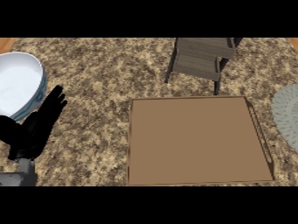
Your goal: Pick the tomato from the tray and place it in the tiered basket
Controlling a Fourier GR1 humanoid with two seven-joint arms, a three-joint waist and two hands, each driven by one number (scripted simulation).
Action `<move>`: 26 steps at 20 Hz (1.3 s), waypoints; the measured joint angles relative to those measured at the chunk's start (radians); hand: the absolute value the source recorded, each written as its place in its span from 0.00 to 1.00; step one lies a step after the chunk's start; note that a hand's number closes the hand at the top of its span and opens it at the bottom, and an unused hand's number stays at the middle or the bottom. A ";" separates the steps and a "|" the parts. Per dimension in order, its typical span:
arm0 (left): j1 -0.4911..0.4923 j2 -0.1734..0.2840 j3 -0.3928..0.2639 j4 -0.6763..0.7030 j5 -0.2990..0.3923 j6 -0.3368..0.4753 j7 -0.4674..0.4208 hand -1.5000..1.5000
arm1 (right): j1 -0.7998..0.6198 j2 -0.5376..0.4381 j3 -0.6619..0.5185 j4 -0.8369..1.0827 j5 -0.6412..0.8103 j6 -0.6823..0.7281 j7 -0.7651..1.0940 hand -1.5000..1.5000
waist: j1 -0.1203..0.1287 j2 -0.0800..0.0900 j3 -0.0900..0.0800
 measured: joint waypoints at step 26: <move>-0.005 -0.010 0.037 -0.018 -0.006 -0.046 0.027 0.50 | -0.095 0.186 -0.018 0.393 0.228 -0.427 -0.262 0.00 | 0.013 0.005 0.001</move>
